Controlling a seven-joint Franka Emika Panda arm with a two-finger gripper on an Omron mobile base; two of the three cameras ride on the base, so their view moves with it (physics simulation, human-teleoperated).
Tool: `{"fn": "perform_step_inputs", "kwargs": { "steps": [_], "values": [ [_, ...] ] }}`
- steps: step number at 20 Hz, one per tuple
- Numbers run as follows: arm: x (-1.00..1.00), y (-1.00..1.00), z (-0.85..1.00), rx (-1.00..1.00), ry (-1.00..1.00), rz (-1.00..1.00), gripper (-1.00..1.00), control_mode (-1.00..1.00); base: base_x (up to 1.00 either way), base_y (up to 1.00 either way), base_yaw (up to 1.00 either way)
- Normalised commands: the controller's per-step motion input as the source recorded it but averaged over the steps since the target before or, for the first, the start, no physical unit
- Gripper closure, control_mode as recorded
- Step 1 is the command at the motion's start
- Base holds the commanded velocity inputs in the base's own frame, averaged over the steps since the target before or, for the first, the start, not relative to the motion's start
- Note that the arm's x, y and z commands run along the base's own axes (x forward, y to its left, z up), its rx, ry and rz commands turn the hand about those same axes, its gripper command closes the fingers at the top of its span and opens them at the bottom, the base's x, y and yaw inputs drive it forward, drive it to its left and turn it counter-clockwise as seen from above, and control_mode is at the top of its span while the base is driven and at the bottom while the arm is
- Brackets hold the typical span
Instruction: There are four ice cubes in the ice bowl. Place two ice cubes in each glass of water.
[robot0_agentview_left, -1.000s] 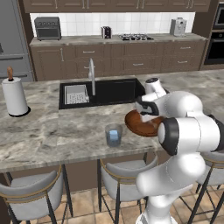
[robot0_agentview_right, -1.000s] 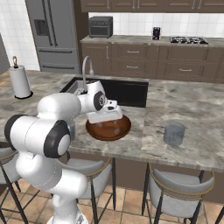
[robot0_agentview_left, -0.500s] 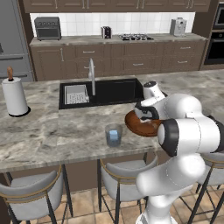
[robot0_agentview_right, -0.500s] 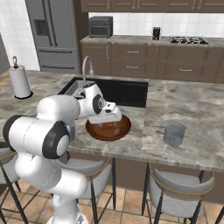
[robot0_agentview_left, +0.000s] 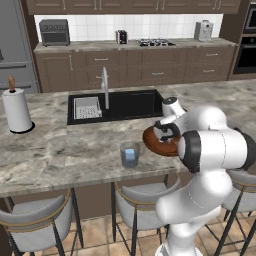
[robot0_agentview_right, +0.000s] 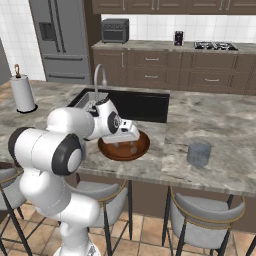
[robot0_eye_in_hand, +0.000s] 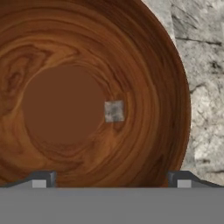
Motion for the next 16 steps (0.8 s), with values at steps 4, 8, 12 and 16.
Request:
{"fn": "perform_step_inputs", "kwargs": {
  "steps": [4,8,12,16],
  "values": [
    [0.12,0.0,-0.03,0.0,0.0,0.0,-1.0,-1.0,0.0,0.0,0.0],
    [0.03,-0.03,-0.05,0.0,0.0,0.0,-1.0,-1.0,0.0,0.0,0.0],
    [0.08,-0.04,-0.07,0.0,0.0,0.0,-1.0,-1.0,0.0,0.0,0.0],
    [0.08,-0.06,-0.12,0.0,0.0,0.0,-1.0,-1.0,0.0,0.0,0.0]
  ]
}}
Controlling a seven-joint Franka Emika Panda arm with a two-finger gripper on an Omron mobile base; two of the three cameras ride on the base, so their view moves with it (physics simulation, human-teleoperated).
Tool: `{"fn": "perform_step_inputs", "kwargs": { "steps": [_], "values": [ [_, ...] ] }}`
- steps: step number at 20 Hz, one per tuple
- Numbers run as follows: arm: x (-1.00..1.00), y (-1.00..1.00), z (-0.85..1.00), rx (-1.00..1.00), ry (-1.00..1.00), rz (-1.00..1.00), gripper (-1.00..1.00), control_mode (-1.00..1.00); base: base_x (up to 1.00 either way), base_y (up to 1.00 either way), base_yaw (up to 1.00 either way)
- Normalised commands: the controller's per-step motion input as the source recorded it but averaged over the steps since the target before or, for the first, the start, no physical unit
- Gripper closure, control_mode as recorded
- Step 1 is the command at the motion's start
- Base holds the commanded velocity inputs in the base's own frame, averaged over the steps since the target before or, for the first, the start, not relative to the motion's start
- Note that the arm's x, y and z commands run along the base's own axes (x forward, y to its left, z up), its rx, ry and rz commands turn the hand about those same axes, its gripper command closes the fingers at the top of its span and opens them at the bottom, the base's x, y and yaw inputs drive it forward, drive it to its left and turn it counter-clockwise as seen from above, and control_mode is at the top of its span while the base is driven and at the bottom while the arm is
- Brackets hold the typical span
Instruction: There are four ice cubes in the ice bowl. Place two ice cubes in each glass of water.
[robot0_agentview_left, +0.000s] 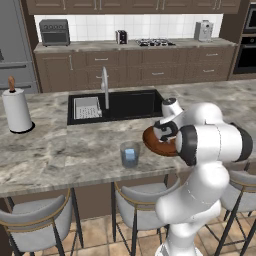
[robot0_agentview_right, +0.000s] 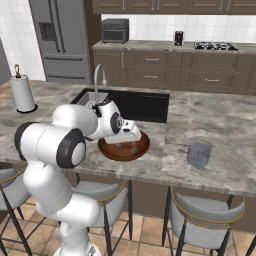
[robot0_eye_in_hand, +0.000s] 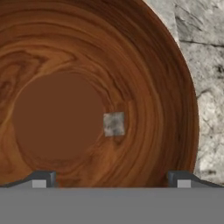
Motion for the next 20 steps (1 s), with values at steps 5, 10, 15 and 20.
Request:
{"fn": "perform_step_inputs", "kwargs": {
  "steps": [5,10,15,20],
  "values": [
    [0.1,-0.01,-0.12,0.0,0.0,0.0,-1.0,-1.0,0.0,0.0,0.0],
    [0.11,0.0,-0.17,0.0,0.0,0.0,-1.0,-1.0,0.0,0.0,0.0],
    [0.17,-0.03,-0.12,0.0,0.0,0.0,-1.0,-1.0,0.0,0.0,0.0],
    [0.18,-0.09,-0.11,0.0,0.0,0.0,-1.0,-1.0,0.0,0.0,0.0]
  ]
}}
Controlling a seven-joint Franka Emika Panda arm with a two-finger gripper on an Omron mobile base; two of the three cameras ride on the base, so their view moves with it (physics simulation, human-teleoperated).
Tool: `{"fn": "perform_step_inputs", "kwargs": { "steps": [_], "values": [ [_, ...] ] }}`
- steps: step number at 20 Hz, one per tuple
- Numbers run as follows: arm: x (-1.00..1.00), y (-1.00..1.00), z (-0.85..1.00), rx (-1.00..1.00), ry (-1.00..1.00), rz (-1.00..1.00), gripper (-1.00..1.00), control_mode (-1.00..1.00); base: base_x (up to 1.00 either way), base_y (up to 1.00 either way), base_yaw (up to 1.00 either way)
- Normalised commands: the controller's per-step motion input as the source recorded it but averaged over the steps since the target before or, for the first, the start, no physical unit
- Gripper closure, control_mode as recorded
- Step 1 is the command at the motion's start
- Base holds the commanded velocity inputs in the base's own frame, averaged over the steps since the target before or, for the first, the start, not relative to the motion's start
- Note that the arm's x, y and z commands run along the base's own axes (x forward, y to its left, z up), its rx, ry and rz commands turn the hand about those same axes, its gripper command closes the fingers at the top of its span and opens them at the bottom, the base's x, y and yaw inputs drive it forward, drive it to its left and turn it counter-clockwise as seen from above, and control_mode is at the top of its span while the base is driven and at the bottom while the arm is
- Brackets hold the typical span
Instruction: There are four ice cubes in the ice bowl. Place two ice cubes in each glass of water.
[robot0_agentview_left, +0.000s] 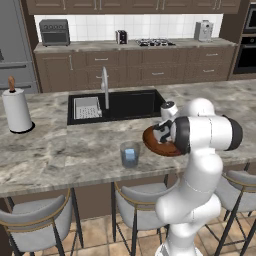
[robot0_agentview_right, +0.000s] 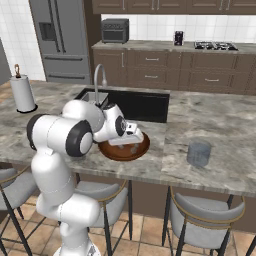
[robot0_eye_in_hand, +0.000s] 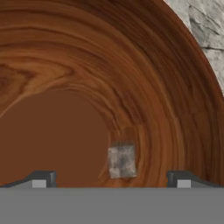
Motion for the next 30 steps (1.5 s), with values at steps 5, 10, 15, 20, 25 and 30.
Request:
{"fn": "perform_step_inputs", "kwargs": {
  "steps": [5,10,15,20,25,30],
  "values": [
    [0.09,-0.14,-0.09,0.0,0.0,0.0,-1.0,-1.0,0.0,0.0,0.0],
    [0.07,-0.03,-0.17,0.0,-0.01,0.0,-1.0,-1.0,0.0,0.0,0.0],
    [0.14,0.0,-0.17,-0.01,-0.02,0.0,-1.0,-1.0,0.0,0.0,0.0],
    [0.13,0.0,-0.1,0.0,-0.03,0.0,-1.0,-1.0,0.0,0.0,0.0],
    [0.06,0.0,-0.1,0.0,-0.02,0.0,-1.0,-1.0,0.0,0.0,0.0],
    [0.0,-0.01,-0.08,-0.01,-0.03,0.0,-1.0,-1.0,0.0,0.0,0.0]
  ]
}}
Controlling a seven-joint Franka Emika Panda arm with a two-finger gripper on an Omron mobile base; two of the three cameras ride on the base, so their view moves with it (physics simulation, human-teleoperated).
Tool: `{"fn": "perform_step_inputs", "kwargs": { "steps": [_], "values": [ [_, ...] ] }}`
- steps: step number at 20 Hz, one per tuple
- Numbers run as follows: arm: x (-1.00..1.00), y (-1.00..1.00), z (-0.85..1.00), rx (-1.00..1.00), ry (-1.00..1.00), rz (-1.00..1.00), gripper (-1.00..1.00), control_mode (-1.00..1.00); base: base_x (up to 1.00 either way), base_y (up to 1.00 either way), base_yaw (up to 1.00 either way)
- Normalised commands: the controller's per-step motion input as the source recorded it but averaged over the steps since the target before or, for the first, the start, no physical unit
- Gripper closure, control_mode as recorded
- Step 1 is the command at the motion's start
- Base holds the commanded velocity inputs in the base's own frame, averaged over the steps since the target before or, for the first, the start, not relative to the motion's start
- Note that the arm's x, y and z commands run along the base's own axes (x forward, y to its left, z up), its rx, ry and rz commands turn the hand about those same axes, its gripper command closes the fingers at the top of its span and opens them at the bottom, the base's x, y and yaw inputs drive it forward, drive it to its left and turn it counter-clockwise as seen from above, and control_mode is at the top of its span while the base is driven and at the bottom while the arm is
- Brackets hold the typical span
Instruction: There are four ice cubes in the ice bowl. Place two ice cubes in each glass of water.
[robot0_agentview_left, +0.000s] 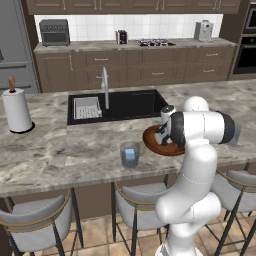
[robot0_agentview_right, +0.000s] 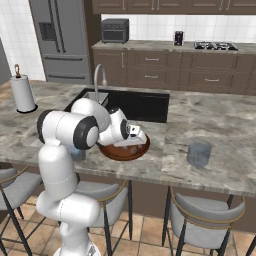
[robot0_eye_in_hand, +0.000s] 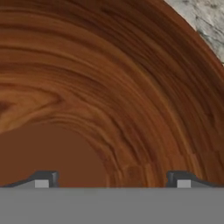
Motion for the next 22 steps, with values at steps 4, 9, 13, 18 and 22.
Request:
{"fn": "perform_step_inputs", "kwargs": {
  "steps": [4,9,13,18,22],
  "values": [
    [0.0,-0.04,-0.12,-0.01,-0.04,0.0,-1.0,-1.0,0.0,0.0,0.0],
    [0.0,-0.05,-0.09,-0.01,-0.05,0.0,-1.0,-1.0,0.0,0.0,0.0],
    [0.0,-0.09,-0.07,-0.01,-0.05,0.0,-1.0,-1.0,0.0,0.0,0.0],
    [0.0,-0.06,-0.11,0.0,-0.03,0.0,-1.0,-1.0,0.0,0.0,0.0],
    [0.0,-0.01,-0.19,-0.01,0.0,0.0,-1.0,-1.0,0.0,0.0,0.0]
  ]
}}
